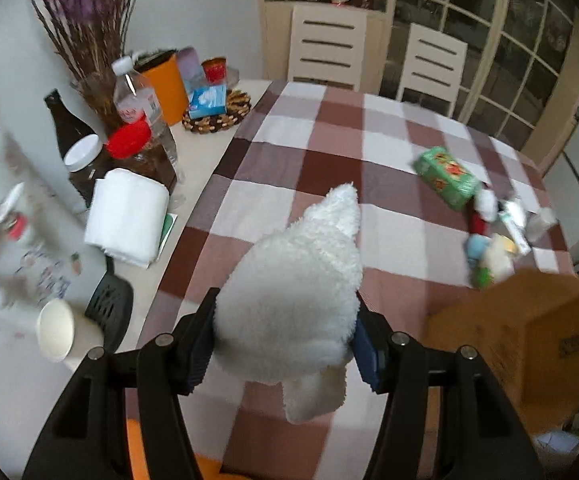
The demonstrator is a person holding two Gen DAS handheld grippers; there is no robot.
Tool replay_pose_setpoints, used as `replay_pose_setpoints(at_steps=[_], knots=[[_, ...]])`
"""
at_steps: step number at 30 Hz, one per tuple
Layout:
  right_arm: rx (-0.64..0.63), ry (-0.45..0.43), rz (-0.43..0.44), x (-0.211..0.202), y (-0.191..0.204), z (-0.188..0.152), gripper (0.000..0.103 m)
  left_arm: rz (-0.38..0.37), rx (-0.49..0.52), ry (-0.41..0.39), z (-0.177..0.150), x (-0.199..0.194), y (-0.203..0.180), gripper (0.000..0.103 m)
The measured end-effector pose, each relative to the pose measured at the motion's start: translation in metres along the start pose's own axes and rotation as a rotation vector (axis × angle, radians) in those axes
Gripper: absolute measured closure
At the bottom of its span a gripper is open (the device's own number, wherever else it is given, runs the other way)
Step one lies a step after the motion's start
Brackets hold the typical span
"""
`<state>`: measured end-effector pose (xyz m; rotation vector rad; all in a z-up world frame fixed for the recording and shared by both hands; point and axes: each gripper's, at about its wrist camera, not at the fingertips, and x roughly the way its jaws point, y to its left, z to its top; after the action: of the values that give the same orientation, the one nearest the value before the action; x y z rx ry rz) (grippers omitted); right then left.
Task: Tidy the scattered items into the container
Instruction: 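Carry the white plush in the left tool and the paper cup in the right tool to the box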
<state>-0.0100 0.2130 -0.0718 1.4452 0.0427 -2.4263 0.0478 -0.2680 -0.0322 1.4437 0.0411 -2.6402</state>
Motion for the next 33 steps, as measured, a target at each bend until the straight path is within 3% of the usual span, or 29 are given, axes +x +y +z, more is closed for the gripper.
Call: replay_pose_setpoints(at_steps=[4,10,14,22,33], knots=[[-0.006,-0.054,0.059,-0.047,0.019,-0.019,0.041,-0.027,-0.005,-0.013,-0.024,-0.036,-0.021,0.043],[-0.067,-0.080,0.158,-0.081,0.062,-0.043,0.041,-0.089,0.024,-0.049,-0.044,-0.081,-0.064,0.043],[-0.129,-0.110,0.213,-0.099,0.093,-0.050,0.041,-0.128,0.066,-0.081,-0.041,-0.110,-0.098,0.043],[-0.194,-0.191,0.234,-0.121,0.137,-0.052,0.041,-0.085,0.143,-0.077,-0.018,-0.129,-0.167,0.043],[-0.215,-0.156,0.199,-0.122,0.159,-0.068,0.041,-0.057,0.230,0.106,-0.037,-0.101,-0.200,0.043]])
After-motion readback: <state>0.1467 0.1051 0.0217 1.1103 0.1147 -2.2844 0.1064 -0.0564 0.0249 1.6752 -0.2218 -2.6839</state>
